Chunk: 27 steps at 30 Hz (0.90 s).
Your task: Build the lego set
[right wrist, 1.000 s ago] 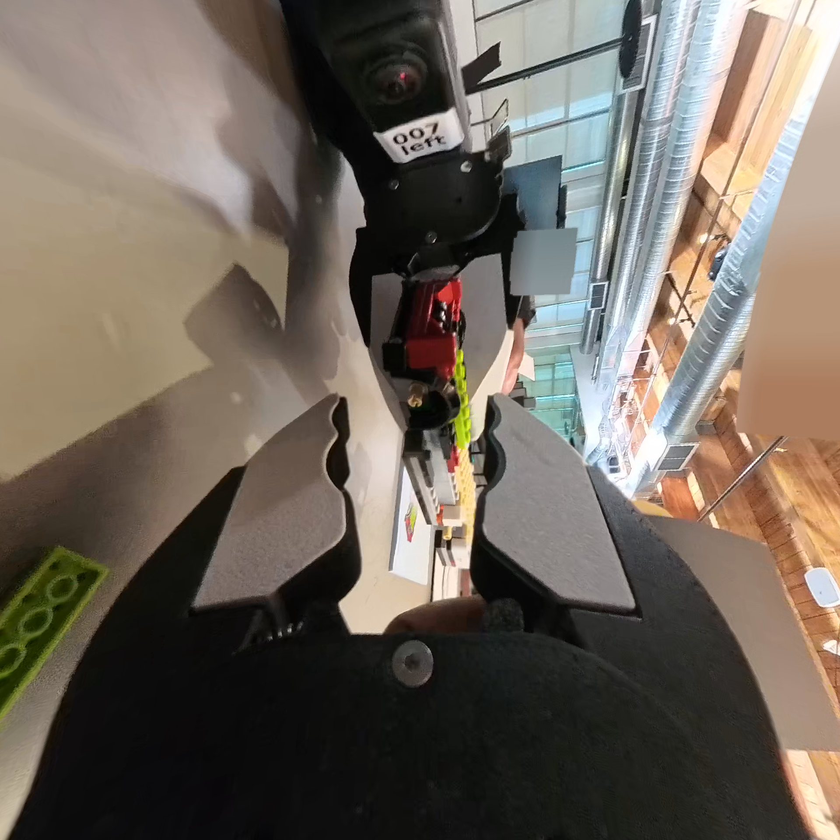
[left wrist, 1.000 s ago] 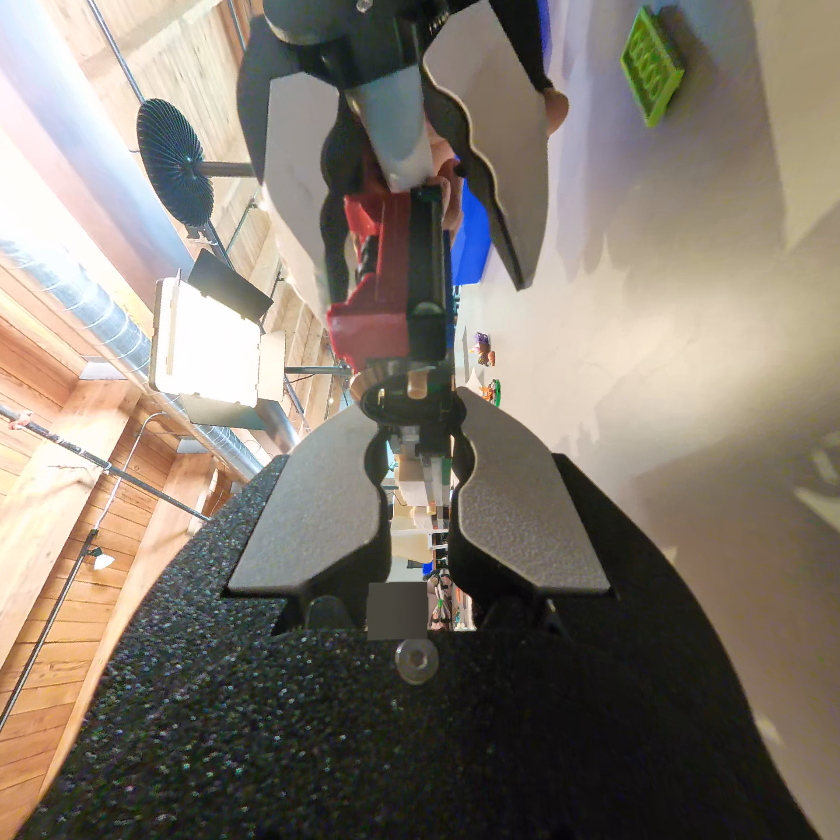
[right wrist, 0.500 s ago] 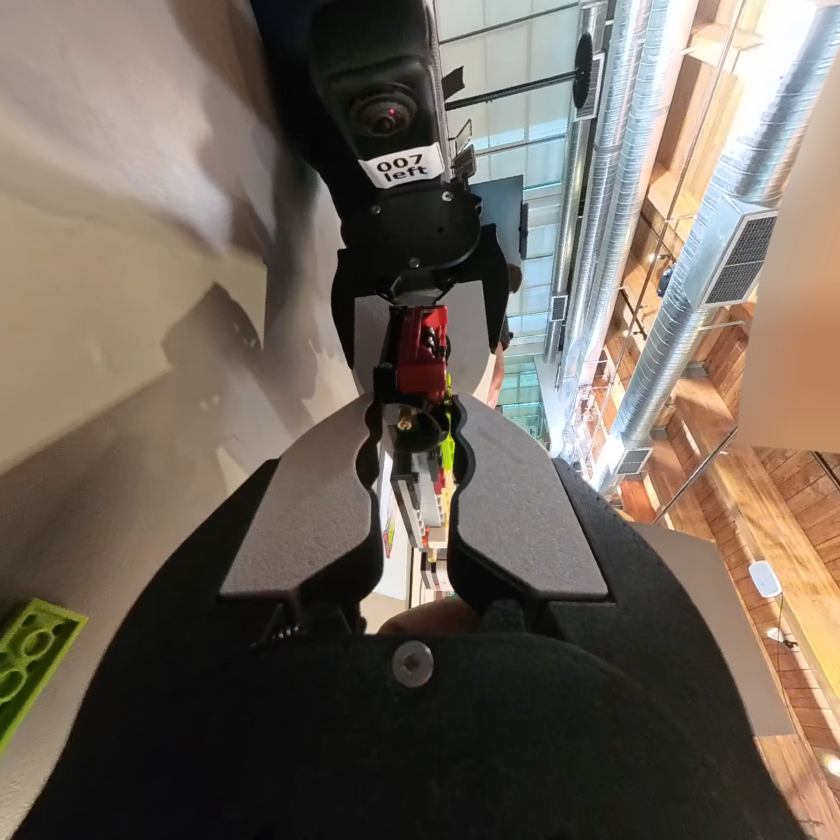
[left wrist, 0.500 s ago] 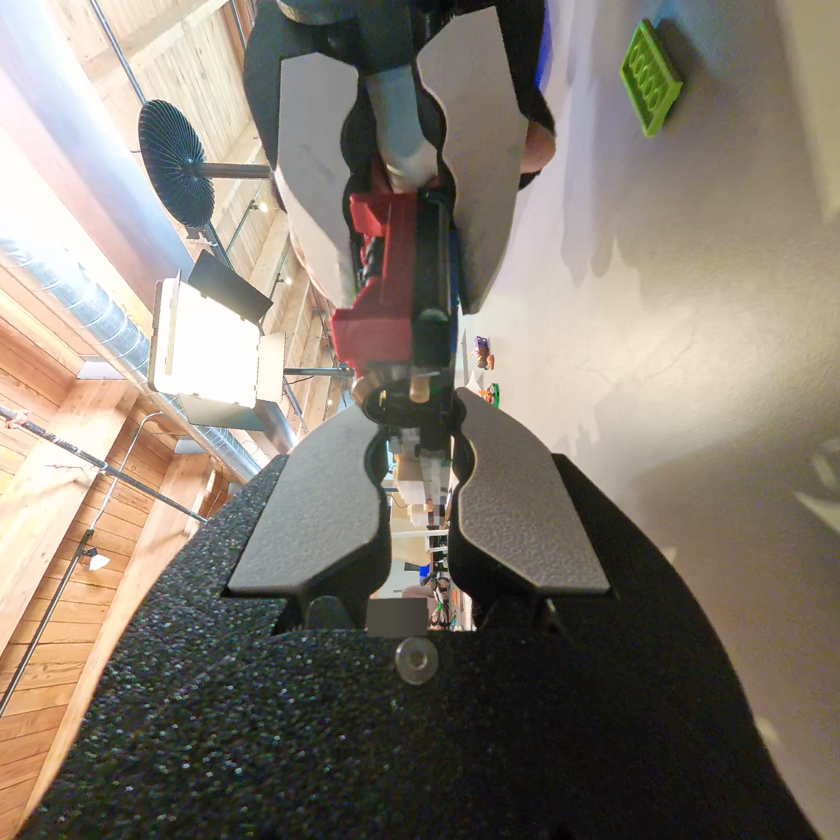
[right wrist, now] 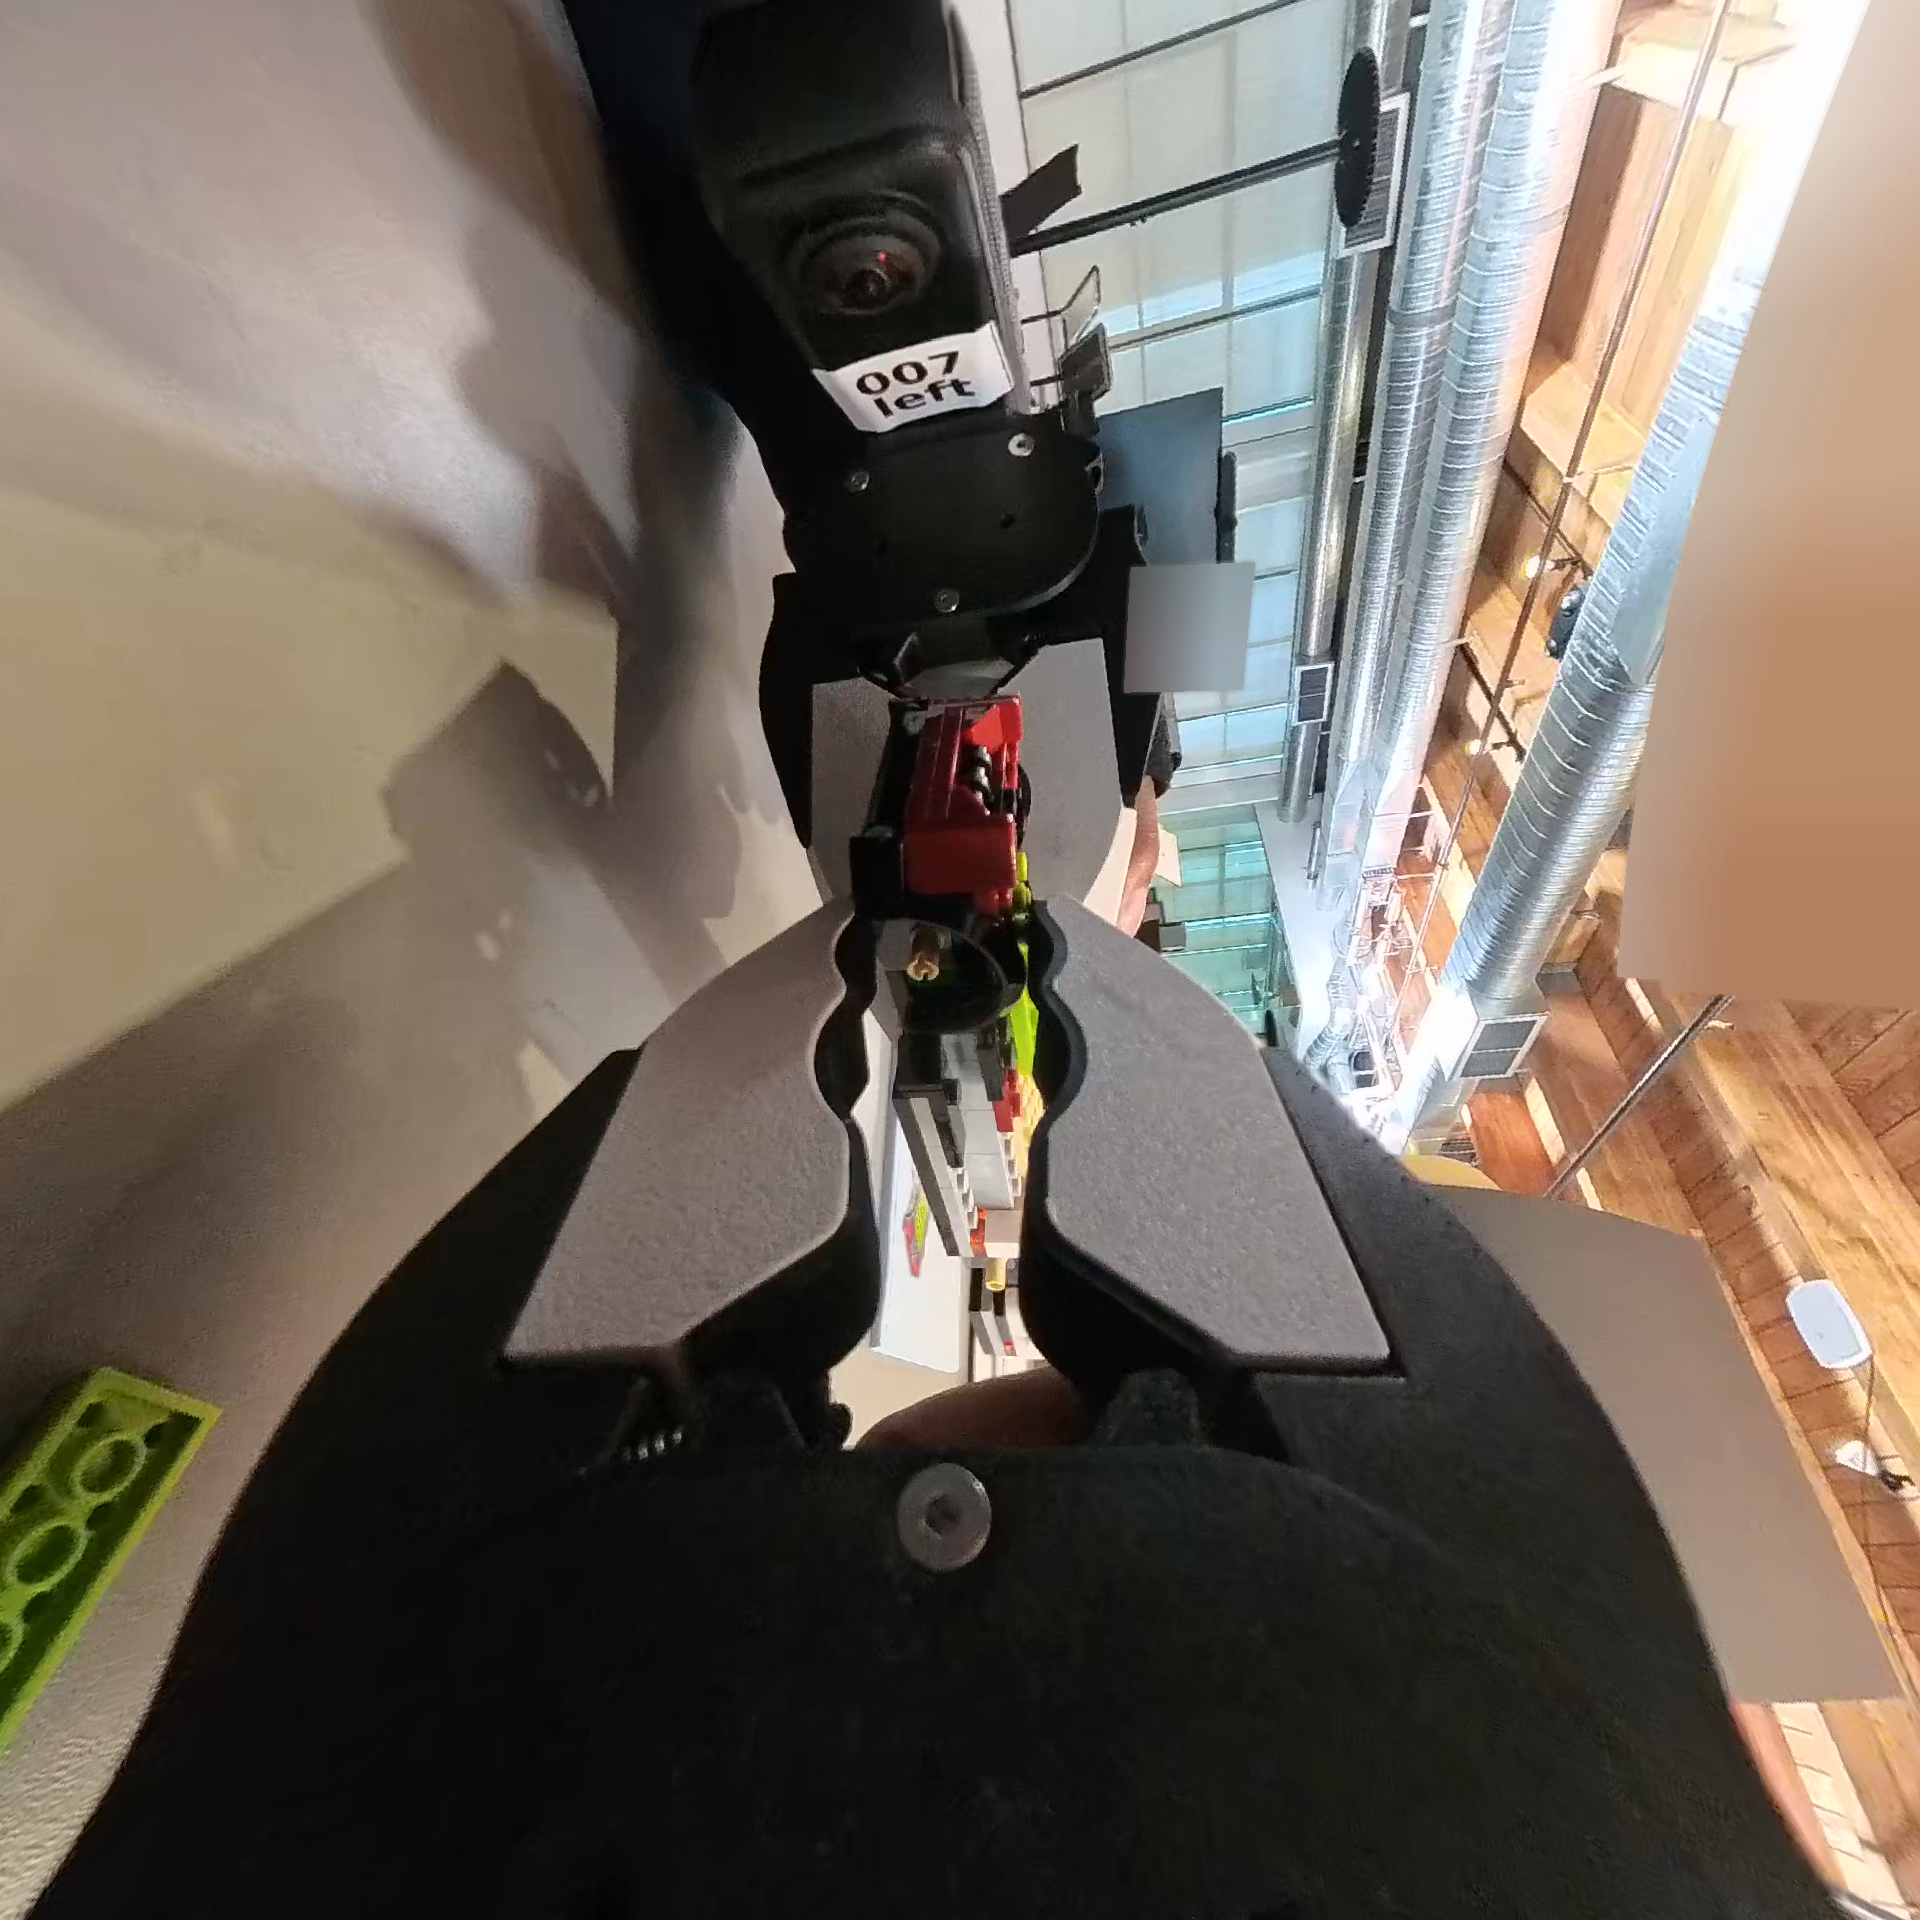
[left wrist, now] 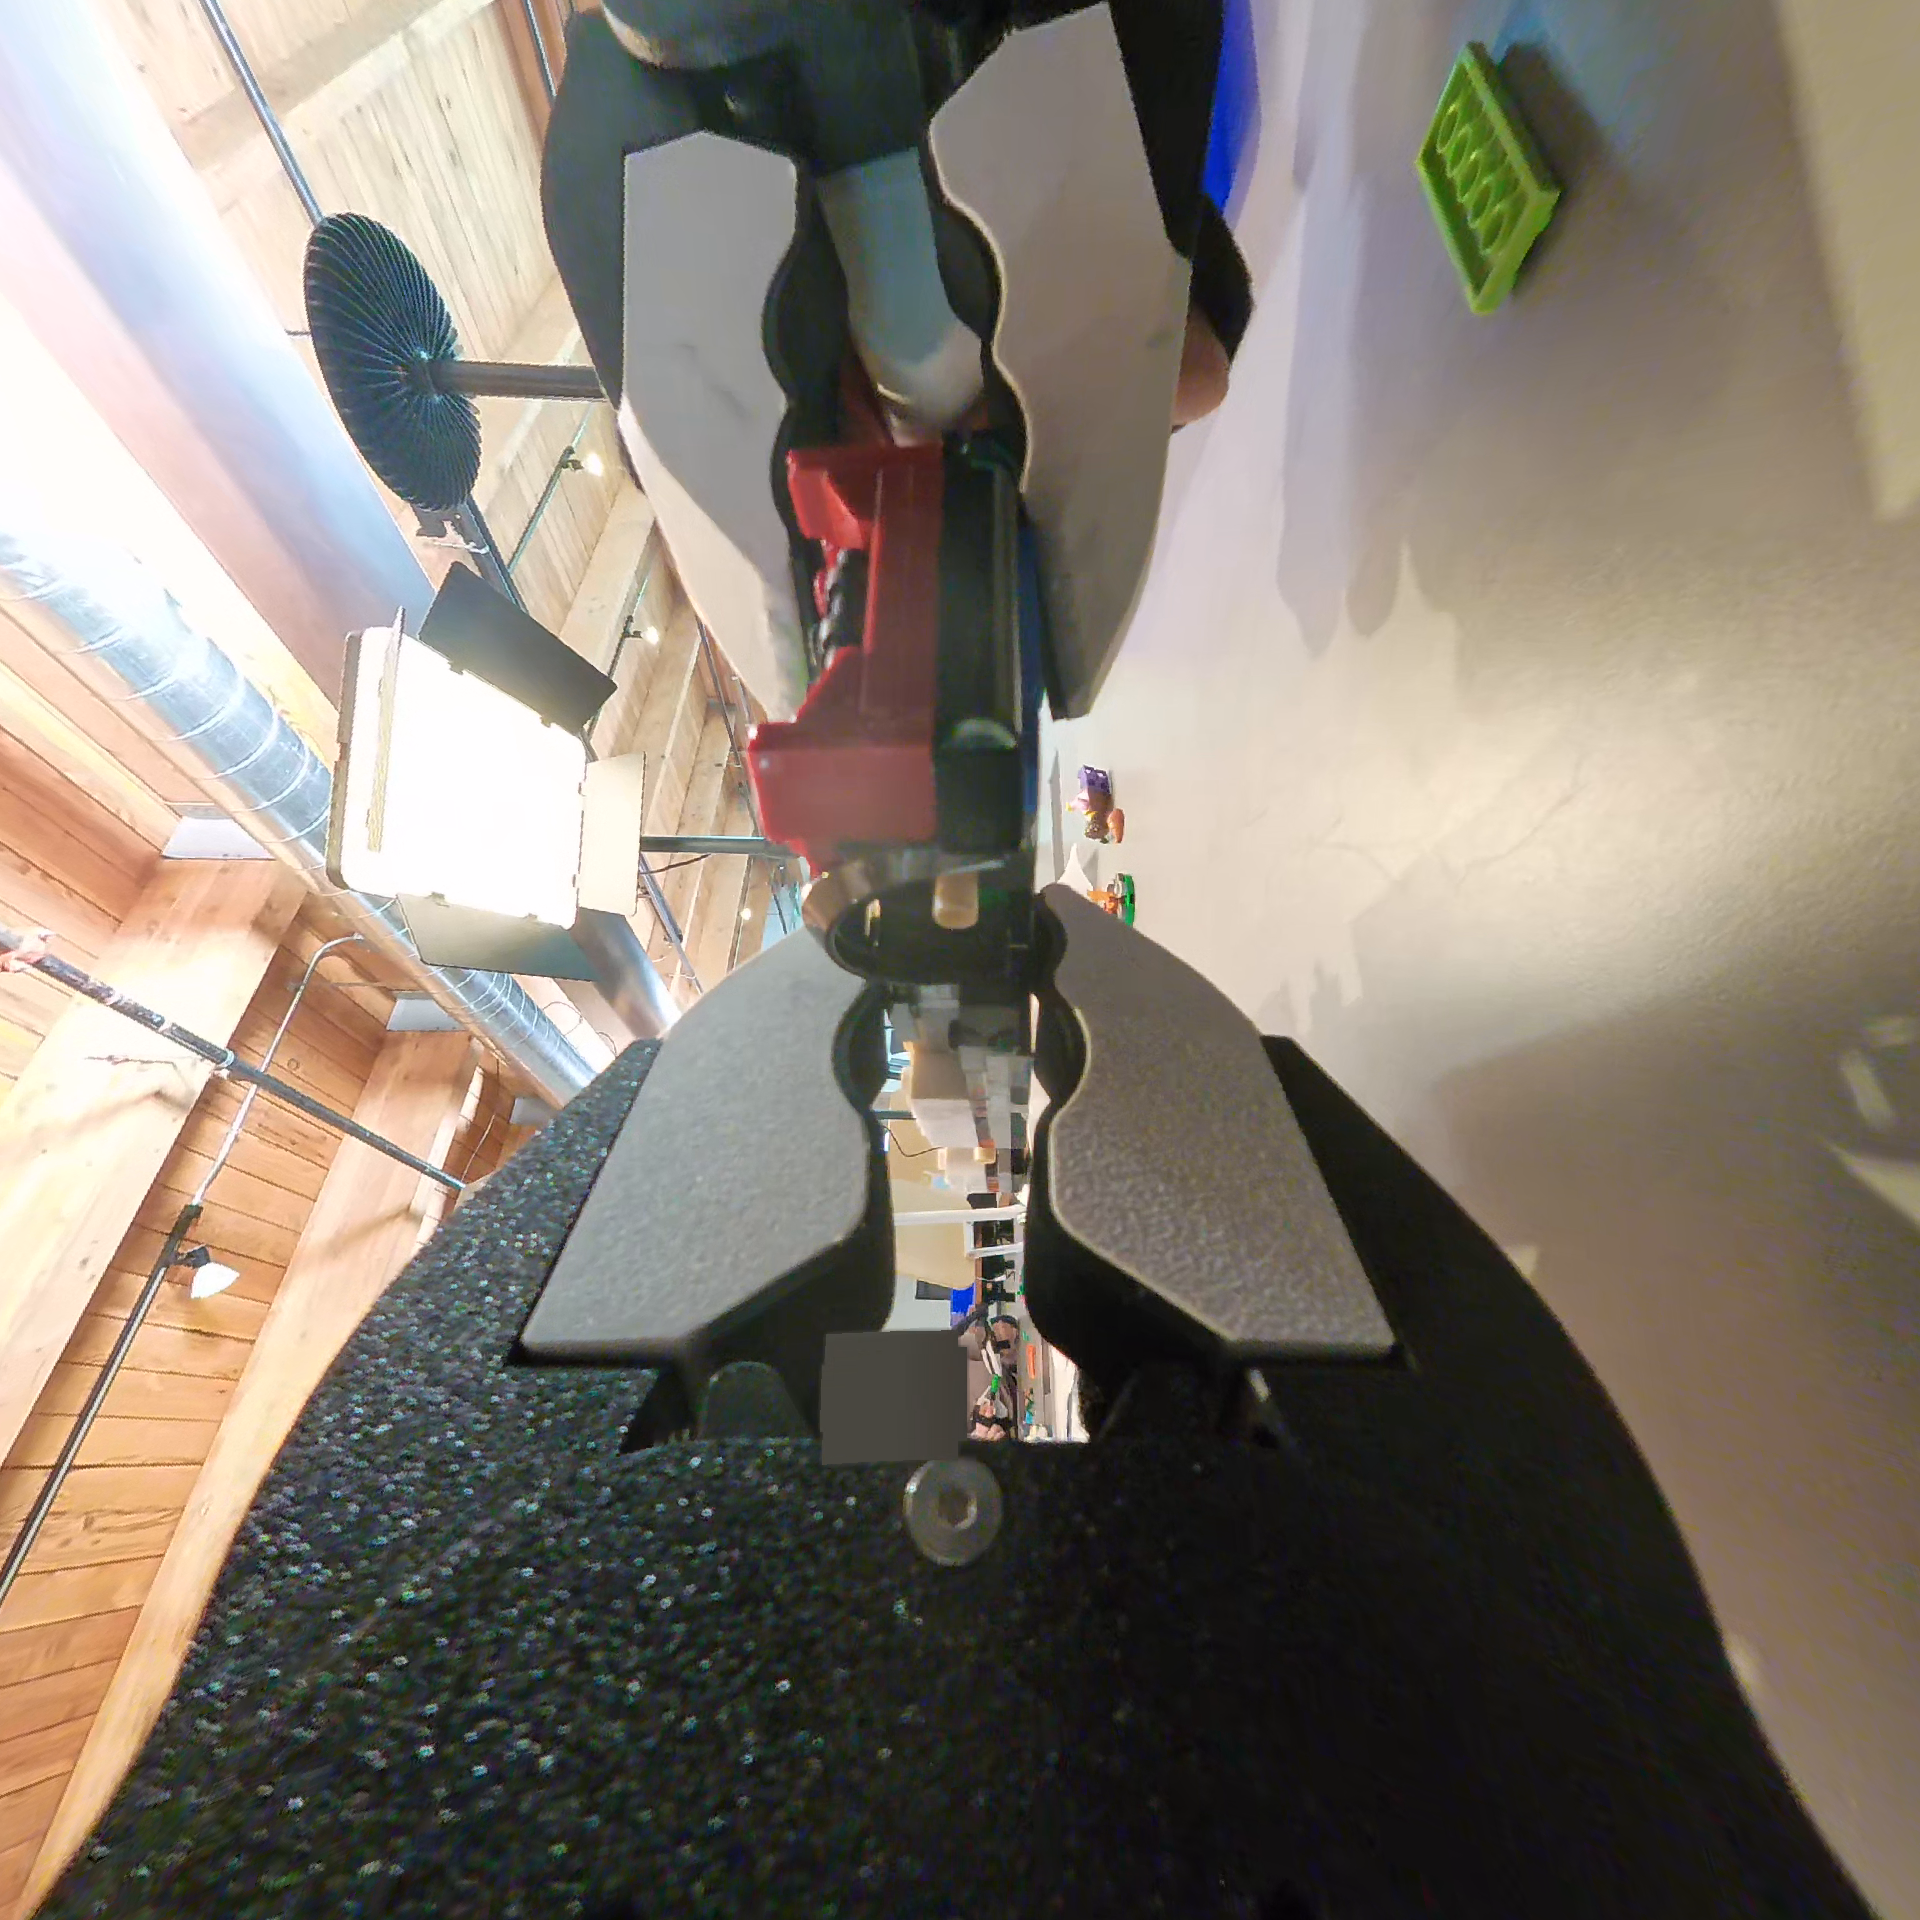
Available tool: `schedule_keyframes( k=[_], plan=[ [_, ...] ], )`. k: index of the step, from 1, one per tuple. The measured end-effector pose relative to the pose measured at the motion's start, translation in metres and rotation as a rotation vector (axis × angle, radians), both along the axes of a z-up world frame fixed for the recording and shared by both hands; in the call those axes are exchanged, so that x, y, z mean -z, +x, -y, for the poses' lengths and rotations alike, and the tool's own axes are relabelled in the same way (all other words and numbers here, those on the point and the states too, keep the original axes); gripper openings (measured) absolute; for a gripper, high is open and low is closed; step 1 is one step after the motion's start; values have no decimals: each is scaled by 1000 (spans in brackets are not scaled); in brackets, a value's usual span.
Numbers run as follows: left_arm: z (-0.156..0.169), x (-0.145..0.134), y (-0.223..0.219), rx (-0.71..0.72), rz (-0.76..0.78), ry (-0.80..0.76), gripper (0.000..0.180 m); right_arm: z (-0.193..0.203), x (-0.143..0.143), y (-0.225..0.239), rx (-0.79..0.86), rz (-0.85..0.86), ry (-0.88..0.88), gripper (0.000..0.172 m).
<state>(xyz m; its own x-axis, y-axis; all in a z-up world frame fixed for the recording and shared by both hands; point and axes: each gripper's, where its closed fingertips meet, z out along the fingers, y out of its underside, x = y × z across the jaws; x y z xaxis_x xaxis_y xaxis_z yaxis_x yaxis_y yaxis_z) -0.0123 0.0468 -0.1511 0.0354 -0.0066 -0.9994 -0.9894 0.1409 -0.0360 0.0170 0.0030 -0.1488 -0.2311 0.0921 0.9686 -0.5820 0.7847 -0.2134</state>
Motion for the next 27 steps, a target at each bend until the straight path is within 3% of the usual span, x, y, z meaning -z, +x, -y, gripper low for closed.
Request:
schedule_keyframes(
  k=[16,21,27],
  plan=[
    [0,-2,-1,-3,18,8,24,-2,-2,-2,16,-28,-1,28],
    [2,-3,0,6,24,9,24,-8,-4,-4,37,-8,-14,44],
    [4,-5,6,28,28,13,24,-15,0,-8,63,-2,14,43]
  ],
)
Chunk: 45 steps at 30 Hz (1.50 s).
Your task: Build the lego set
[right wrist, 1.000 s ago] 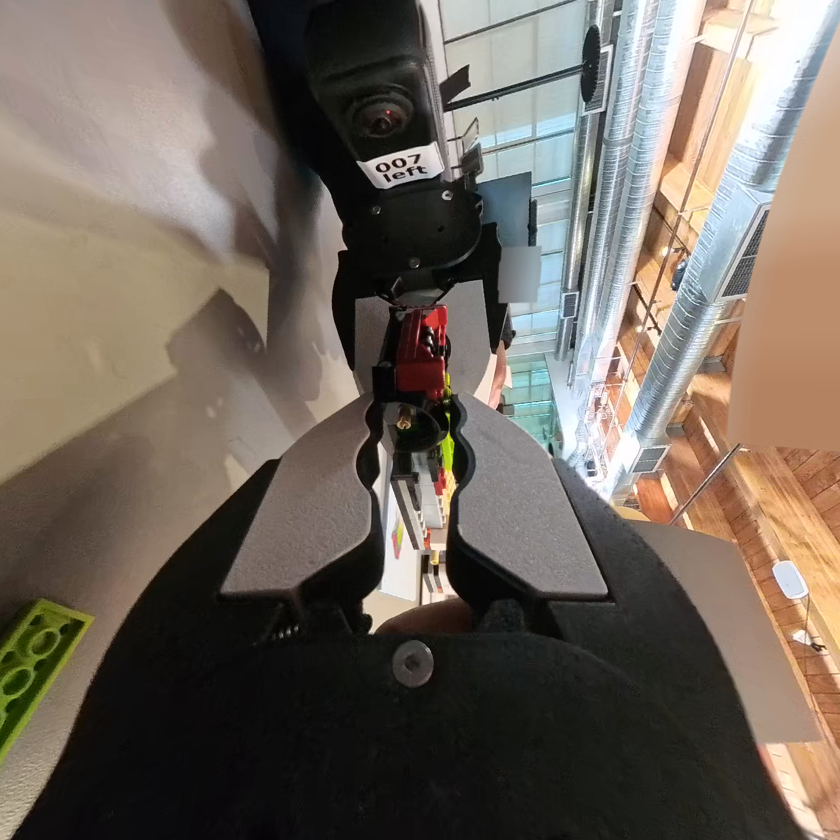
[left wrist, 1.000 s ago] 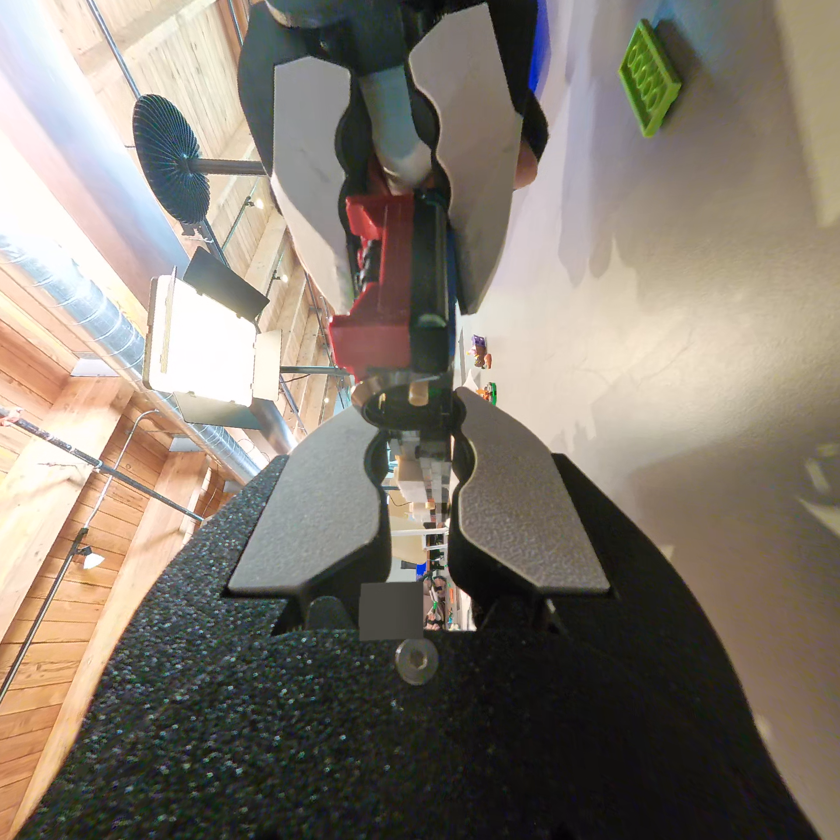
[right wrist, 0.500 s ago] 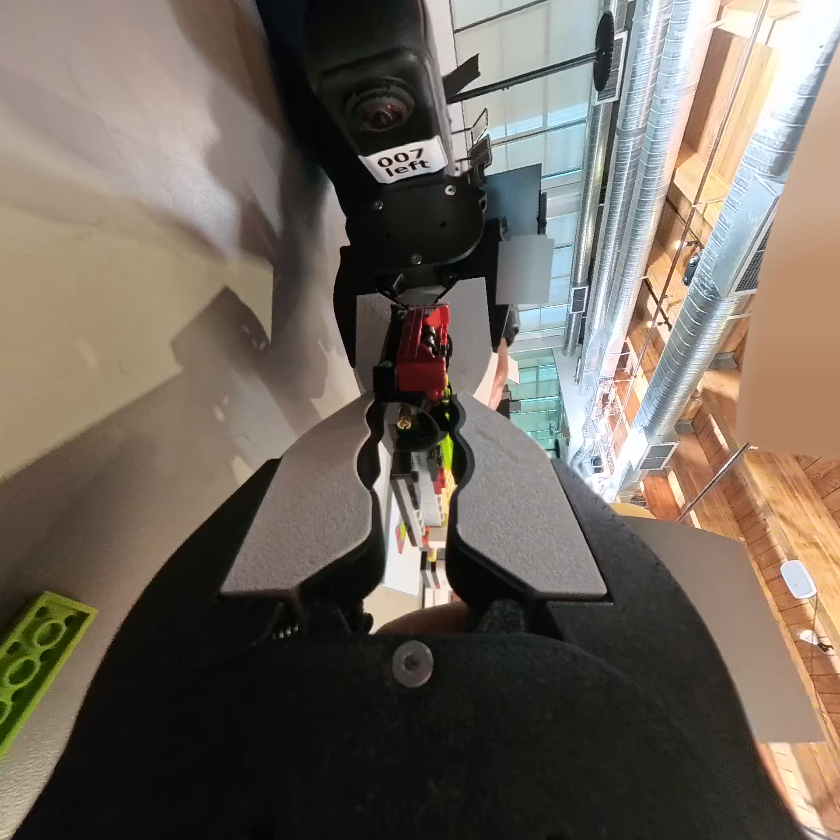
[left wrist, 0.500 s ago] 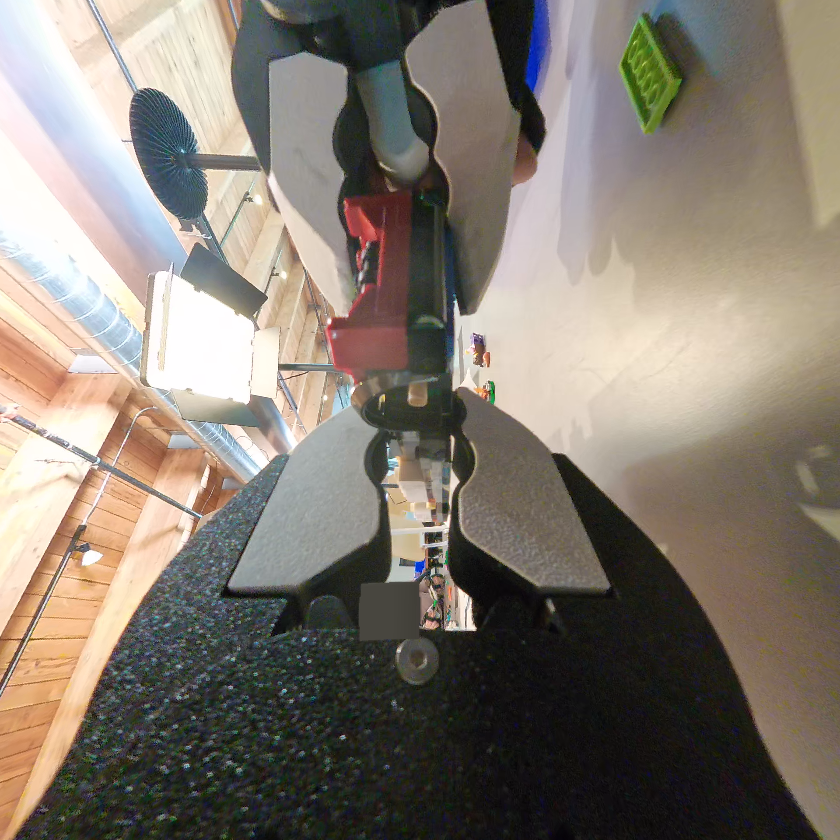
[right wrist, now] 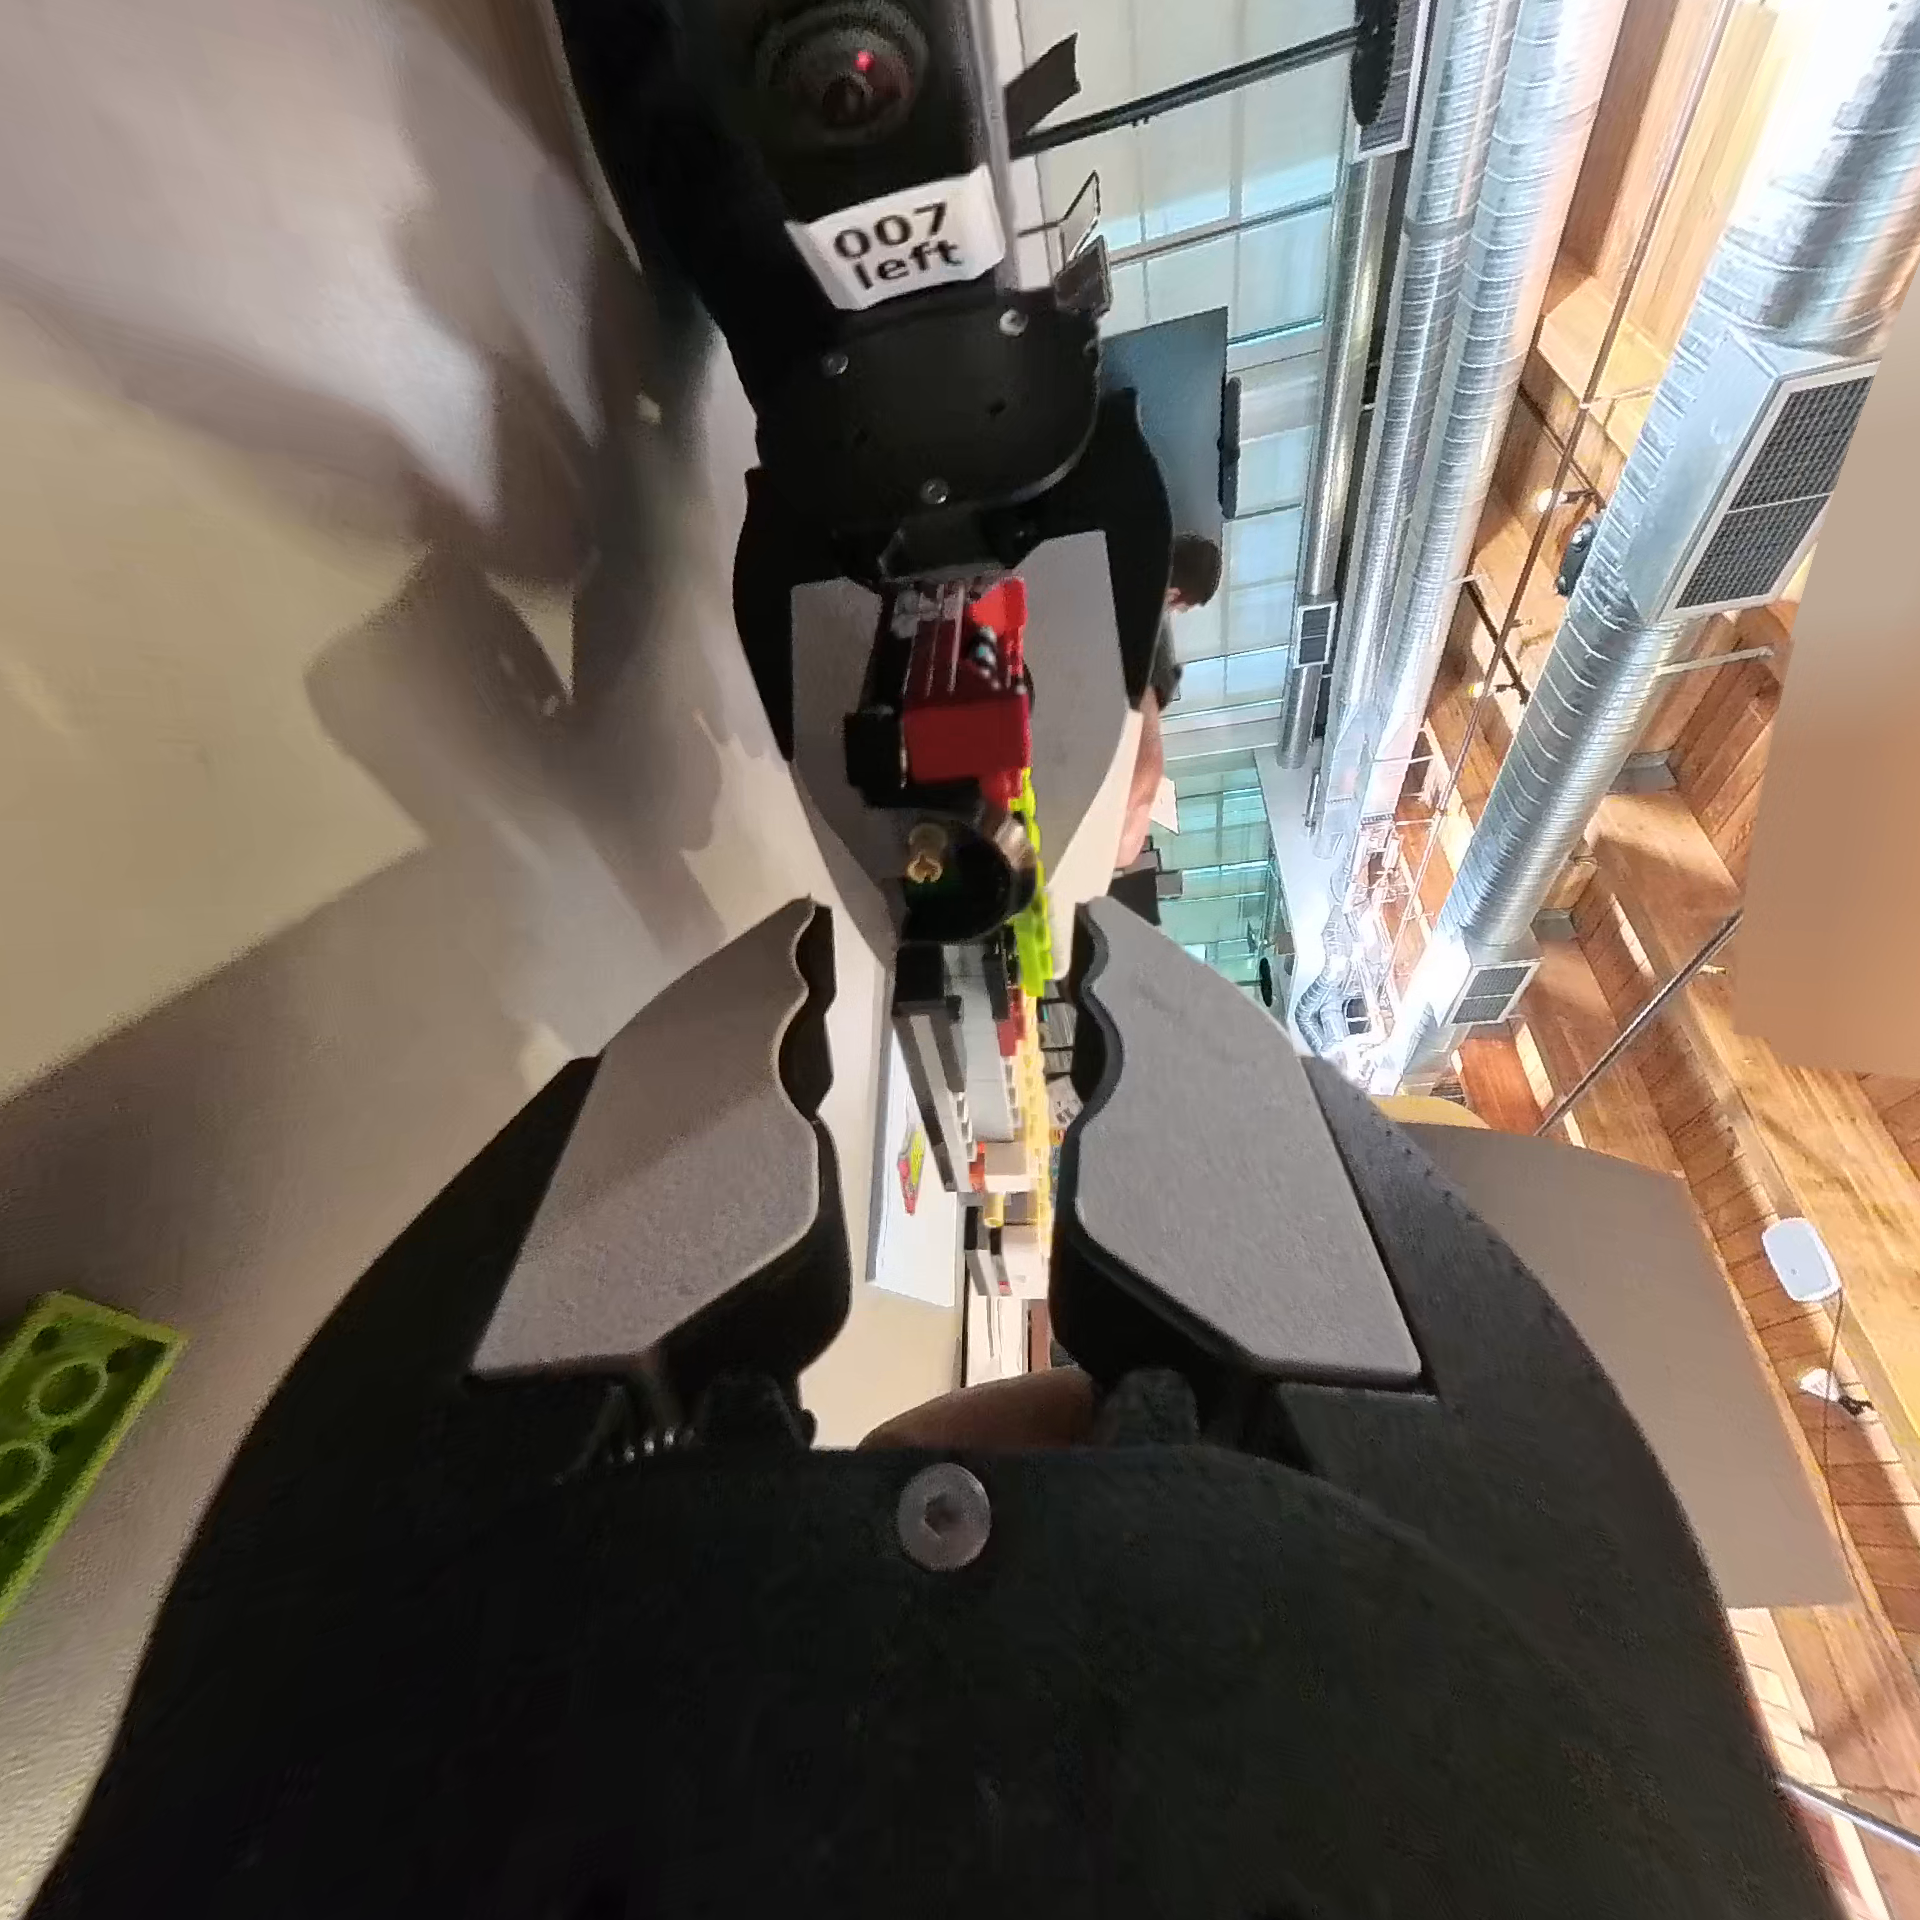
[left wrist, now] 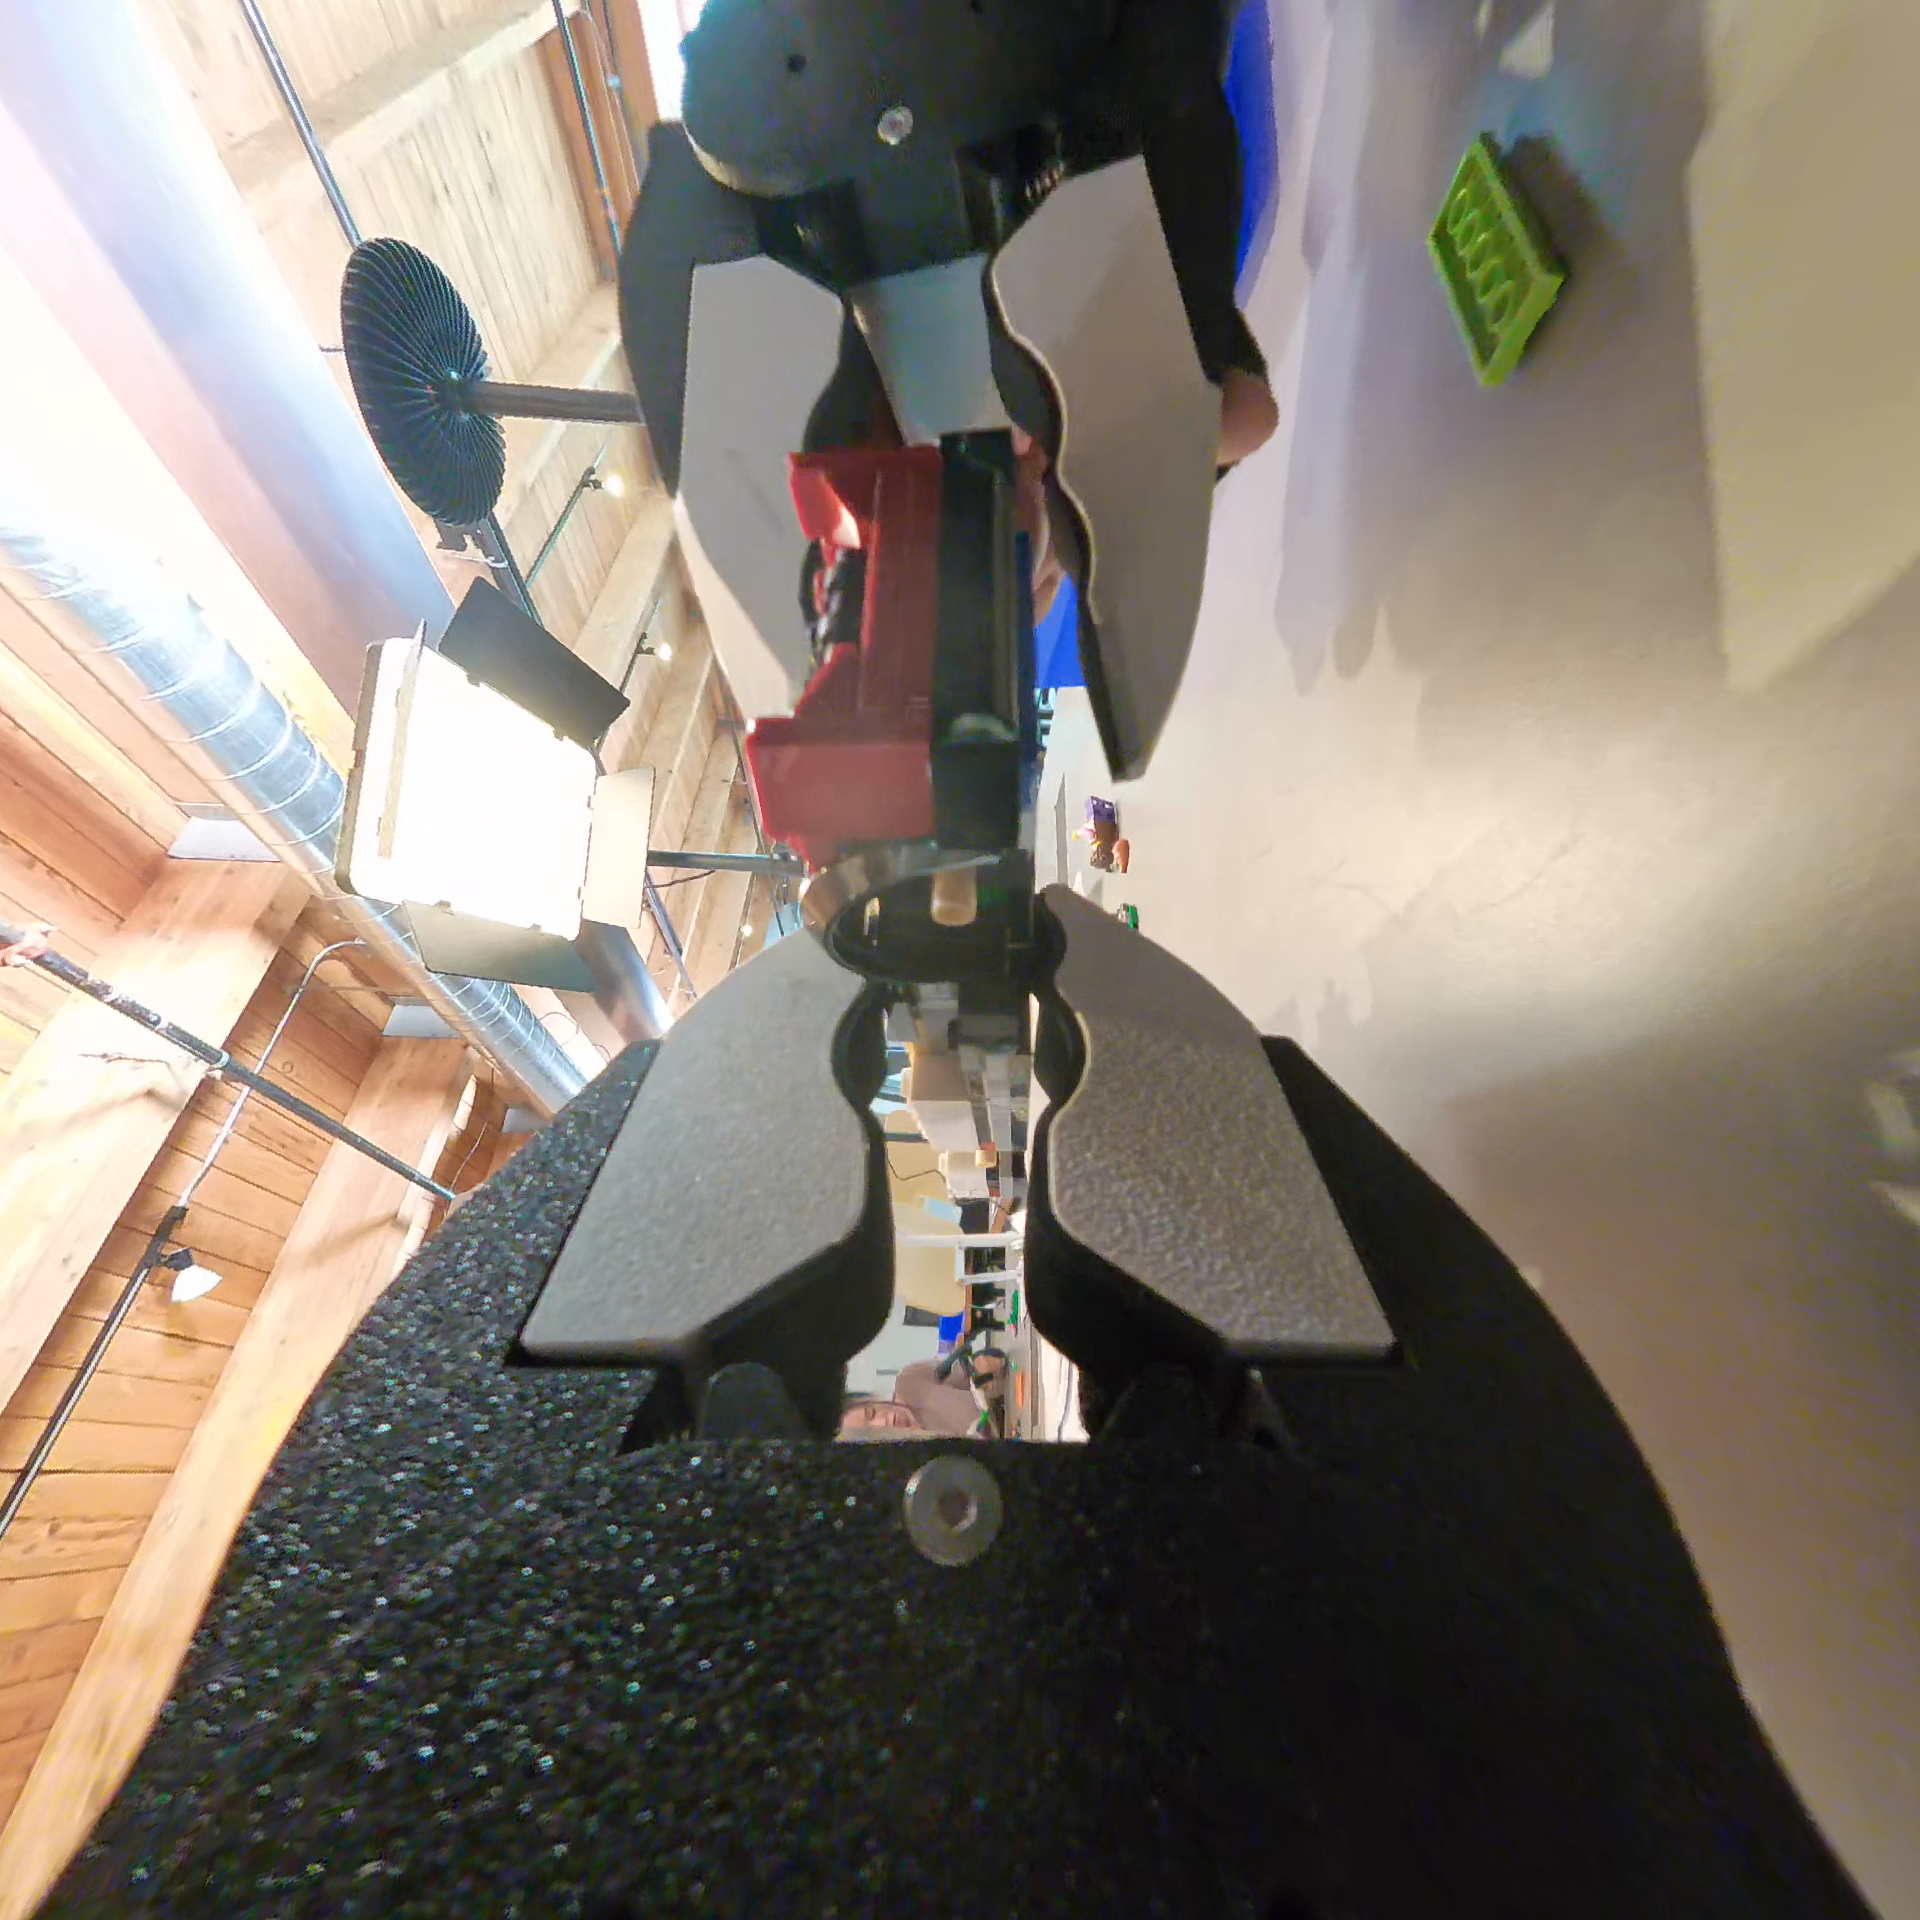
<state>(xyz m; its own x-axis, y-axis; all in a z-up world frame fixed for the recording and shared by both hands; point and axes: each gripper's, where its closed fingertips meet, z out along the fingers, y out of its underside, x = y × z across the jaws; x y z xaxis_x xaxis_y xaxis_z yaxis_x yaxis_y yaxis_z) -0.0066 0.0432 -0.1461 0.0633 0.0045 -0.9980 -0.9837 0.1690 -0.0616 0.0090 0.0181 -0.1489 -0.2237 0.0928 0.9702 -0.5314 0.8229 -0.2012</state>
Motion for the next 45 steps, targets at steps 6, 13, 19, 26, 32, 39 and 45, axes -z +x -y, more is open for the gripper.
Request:
schedule_keyframes(
  k=[6,13,19,26,32,39,45],
  plan=[
    [1,0,2,2,-15,0,24,-1,-2,-2,4,-44,12,28],
    [3,-2,2,-4,-31,8,24,-1,-4,-2,3,-41,14,27],
    [4,-2,3,-2,-41,8,24,0,-3,-2,0,-44,30,27],
    [5,0,3,0,-48,7,24,1,-2,-3,-1,-29,34,27],
    [4,-2,1,7,9,8,24,0,-4,-6,21,-9,-11,27],
    [7,-14,-4,40,203,25,24,-9,-17,-14,78,111,-210,65],
    [14,-24,2,138,417,3,24,-4,-30,-9,19,240,-336,54]
  ],
)
